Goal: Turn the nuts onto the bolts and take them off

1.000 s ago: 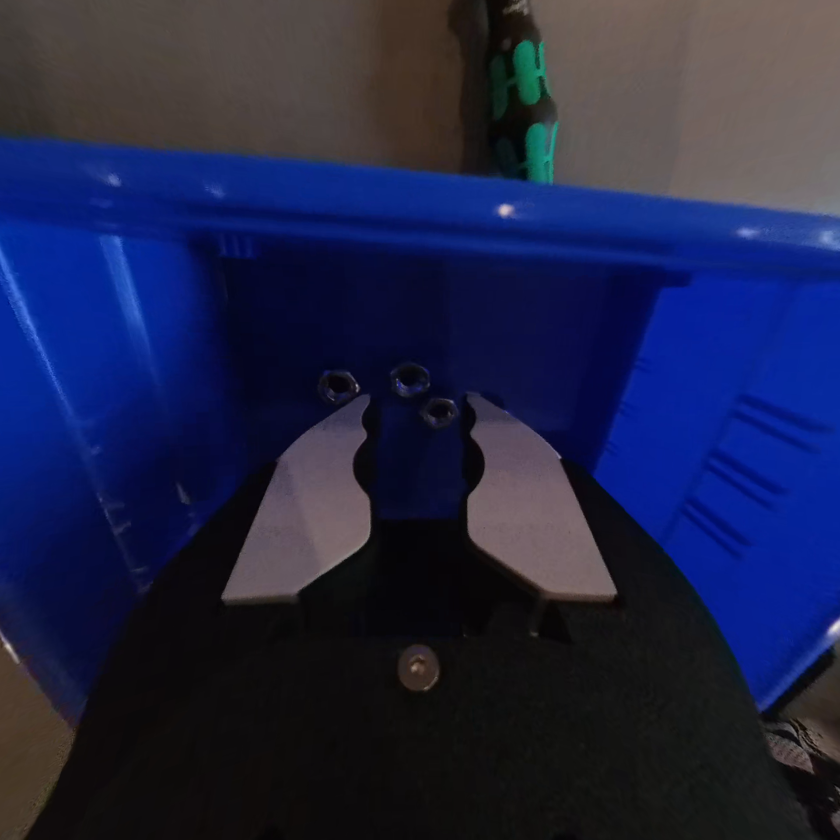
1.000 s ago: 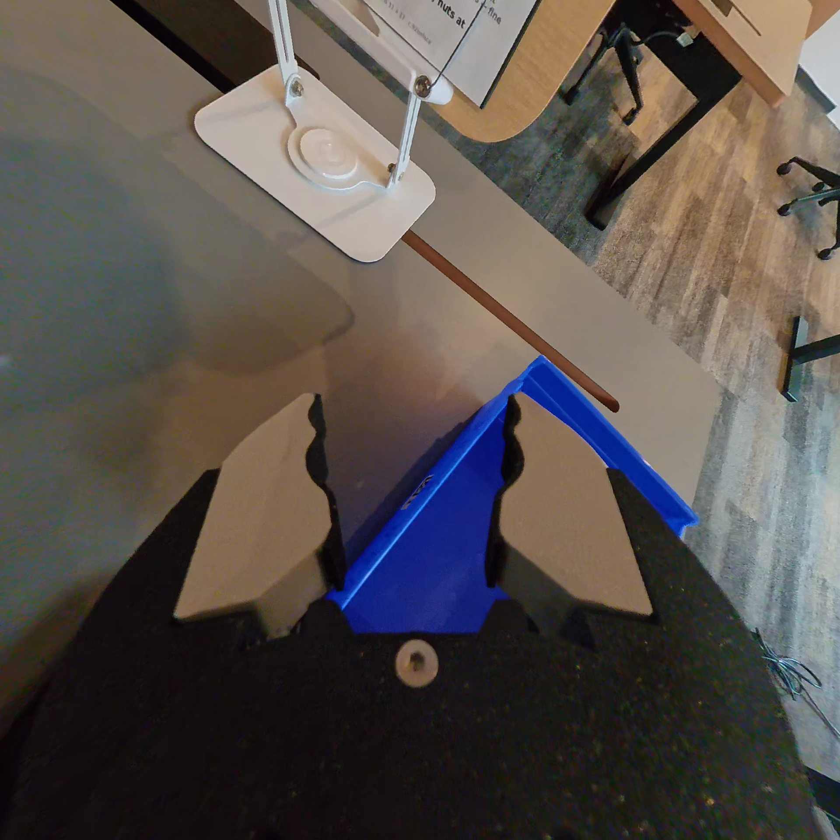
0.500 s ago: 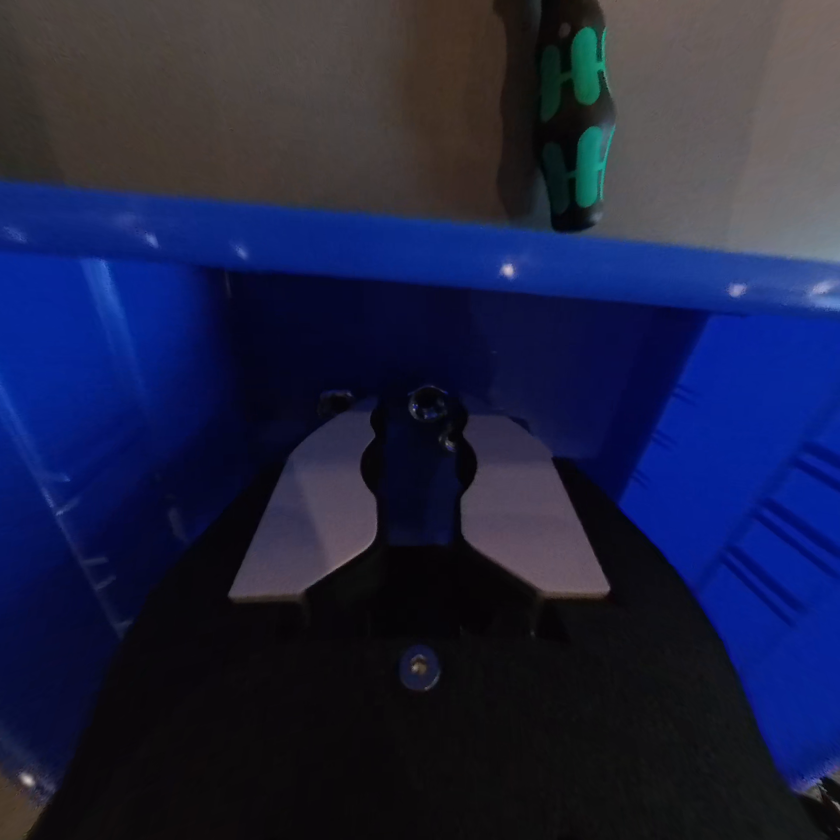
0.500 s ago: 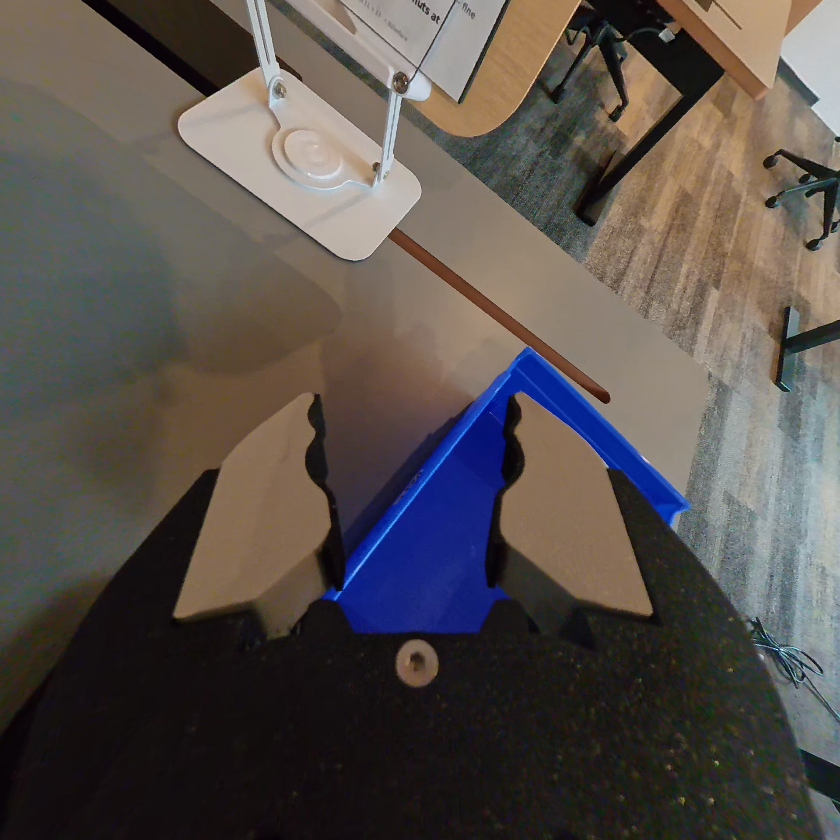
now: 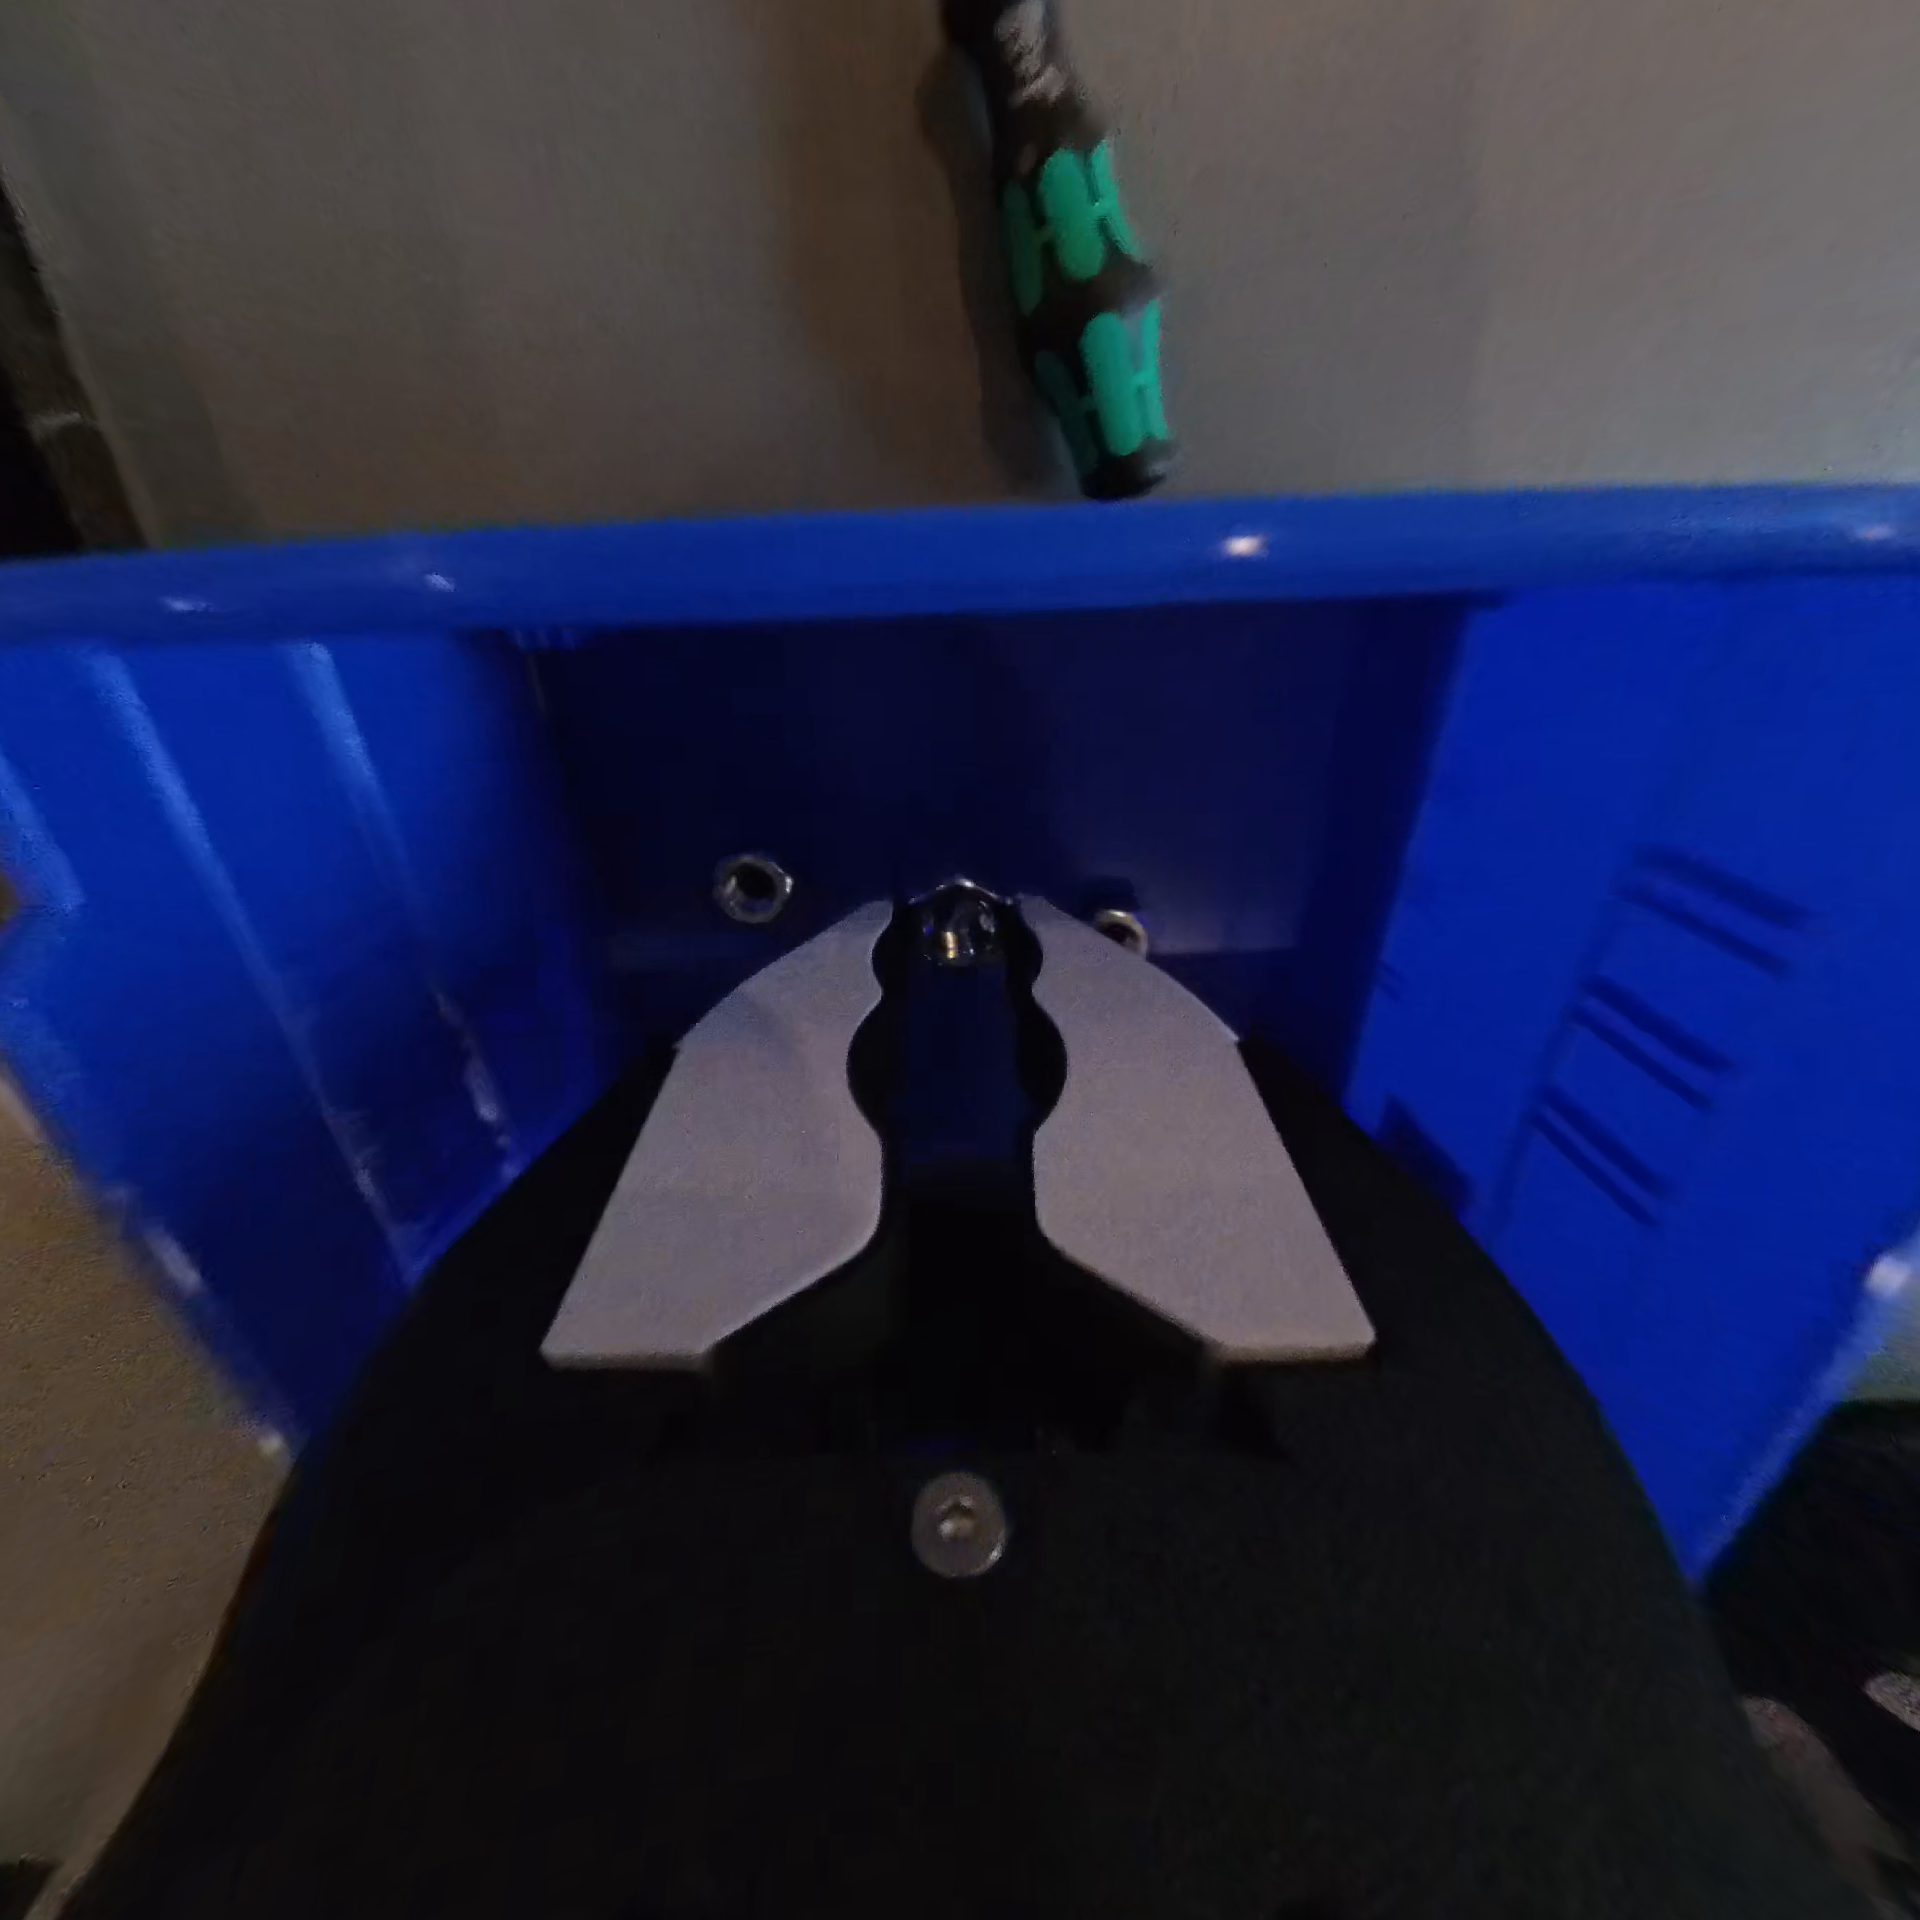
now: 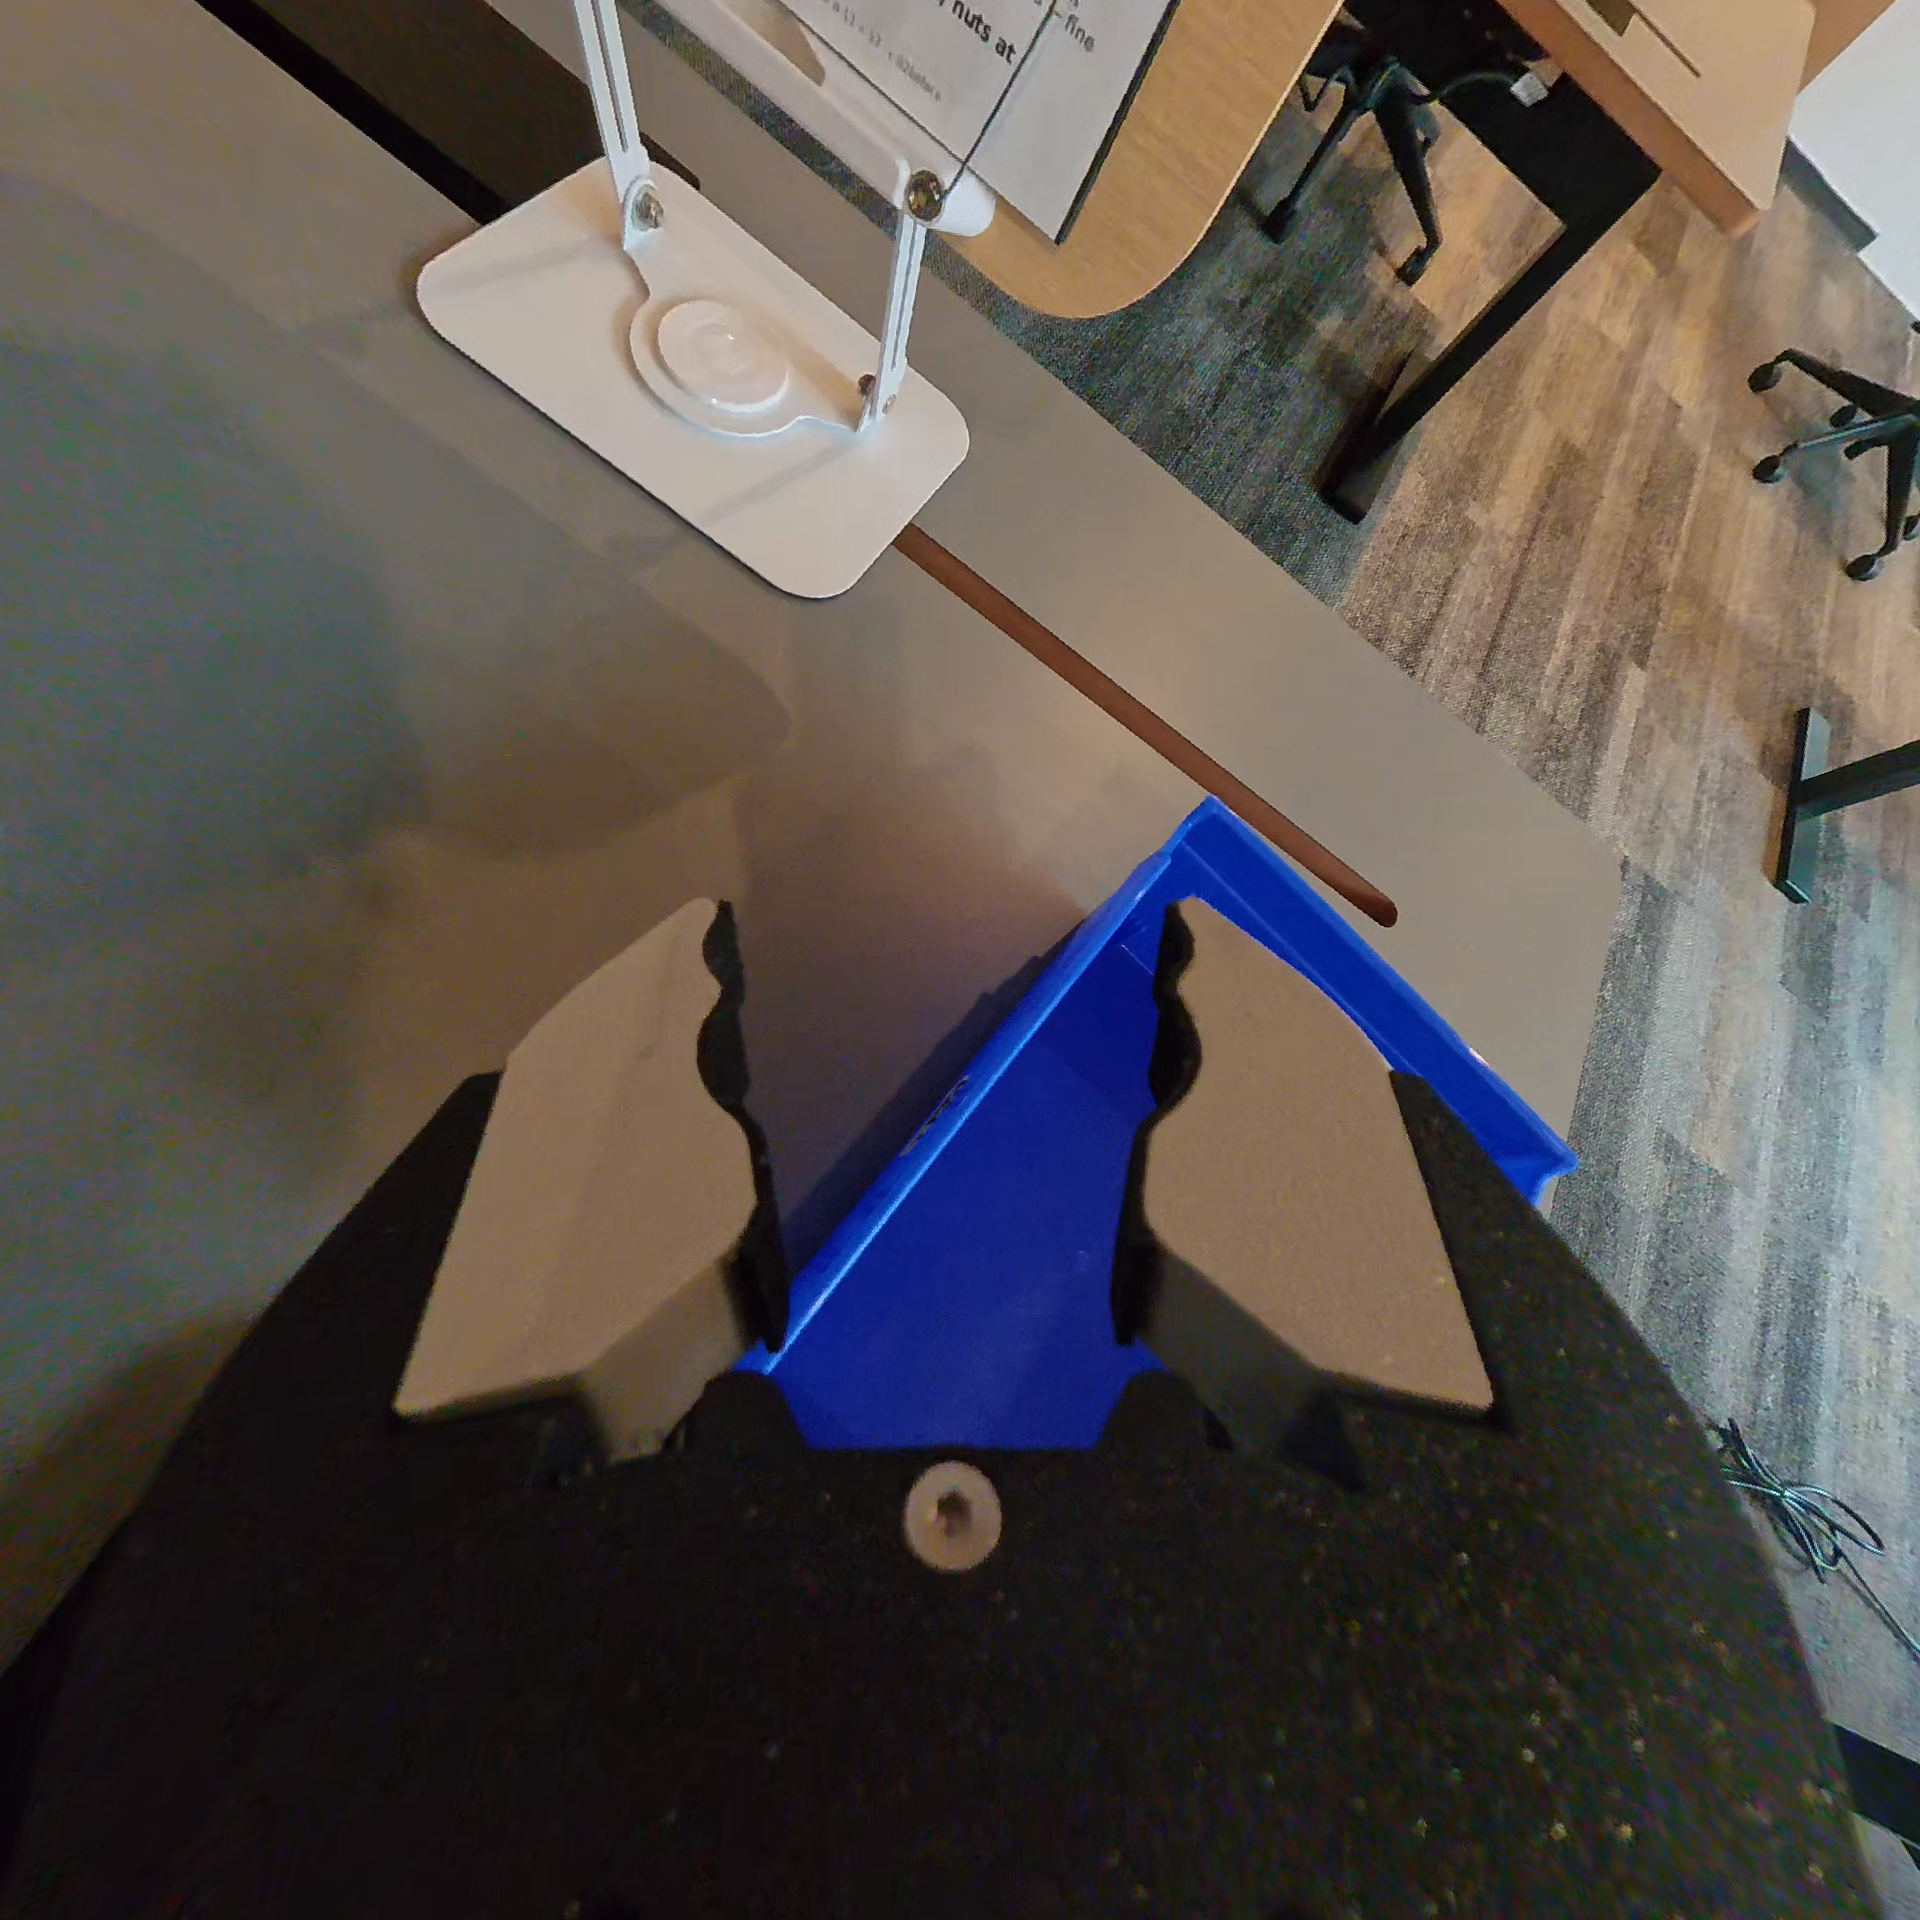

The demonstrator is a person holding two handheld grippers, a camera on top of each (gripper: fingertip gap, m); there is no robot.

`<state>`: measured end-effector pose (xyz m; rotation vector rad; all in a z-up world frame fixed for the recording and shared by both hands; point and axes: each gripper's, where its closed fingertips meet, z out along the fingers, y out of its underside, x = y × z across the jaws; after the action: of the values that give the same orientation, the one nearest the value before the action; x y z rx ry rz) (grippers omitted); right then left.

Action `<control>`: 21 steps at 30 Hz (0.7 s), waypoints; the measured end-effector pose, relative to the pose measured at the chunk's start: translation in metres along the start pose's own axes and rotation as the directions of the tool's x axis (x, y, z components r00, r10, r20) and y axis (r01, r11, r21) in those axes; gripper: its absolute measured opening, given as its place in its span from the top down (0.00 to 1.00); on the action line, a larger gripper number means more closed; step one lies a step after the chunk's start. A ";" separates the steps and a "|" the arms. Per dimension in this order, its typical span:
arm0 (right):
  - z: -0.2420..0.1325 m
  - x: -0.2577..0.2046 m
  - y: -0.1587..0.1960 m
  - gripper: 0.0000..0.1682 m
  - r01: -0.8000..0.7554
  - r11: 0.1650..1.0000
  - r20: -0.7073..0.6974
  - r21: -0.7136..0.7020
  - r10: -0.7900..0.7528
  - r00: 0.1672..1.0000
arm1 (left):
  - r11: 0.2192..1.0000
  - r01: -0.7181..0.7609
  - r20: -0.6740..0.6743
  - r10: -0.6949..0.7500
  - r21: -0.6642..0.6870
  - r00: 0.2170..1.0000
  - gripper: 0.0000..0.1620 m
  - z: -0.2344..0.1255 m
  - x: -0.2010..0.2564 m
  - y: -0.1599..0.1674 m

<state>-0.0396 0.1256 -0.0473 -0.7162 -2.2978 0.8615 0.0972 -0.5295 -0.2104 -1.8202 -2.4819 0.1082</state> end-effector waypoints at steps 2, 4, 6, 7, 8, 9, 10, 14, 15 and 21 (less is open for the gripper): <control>-0.001 -0.001 -0.001 0.55 0.003 1.000 0.002 0.004 -0.003 1.000 | 0.999 -0.046 0.012 0.046 0.025 0.999 0.89 -0.019 0.009 -0.004; -0.002 -0.001 -0.002 0.55 0.005 1.000 0.004 0.008 -0.006 1.000 | 0.993 -0.105 0.019 0.104 0.061 0.994 0.89 -0.040 0.024 -0.008; -0.002 -0.002 -0.002 0.55 0.007 1.000 0.006 0.011 -0.007 1.000 | 0.979 -0.177 0.025 0.175 0.099 0.984 0.89 -0.061 0.047 -0.012; -0.003 -0.002 -0.002 0.55 0.008 1.000 0.008 0.011 -0.008 1.000 | 0.969 -0.218 0.030 0.216 0.117 0.976 0.89 -0.070 0.060 -0.013; -0.003 -0.003 -0.002 0.55 0.010 1.000 0.009 0.010 -0.010 1.000 | 0.957 -0.260 0.034 0.257 0.132 0.966 0.89 -0.078 0.074 -0.014; -0.003 -0.003 -0.002 0.55 0.012 1.000 0.009 0.010 -0.012 1.000 | 0.943 -0.302 0.038 0.299 0.143 0.953 0.89 -0.086 0.088 -0.014; -0.004 -0.003 -0.002 0.55 0.014 1.000 0.009 0.010 -0.014 1.000 | 0.927 -0.343 0.041 0.341 0.154 0.939 0.89 -0.092 0.104 -0.013; -0.005 -0.005 -0.004 0.55 0.021 1.000 0.011 0.016 -0.021 1.000 | 0.841 -0.503 0.039 0.506 0.201 0.862 0.89 -0.110 0.174 -0.007; -0.006 -0.005 -0.004 0.55 0.022 1.000 0.013 0.017 -0.022 1.000 | 0.815 -0.539 0.041 0.544 0.212 0.838 0.89 -0.113 0.191 -0.005; -0.009 -0.004 -0.002 0.55 0.020 1.000 0.015 0.021 -0.020 1.000 | 0.633 -0.732 0.029 0.751 0.253 0.660 0.89 -0.116 0.295 0.021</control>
<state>-0.0320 0.1252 -0.0413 -0.6791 -2.3023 0.8833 0.0391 -0.2401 -0.0948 -2.5215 -1.4023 0.3489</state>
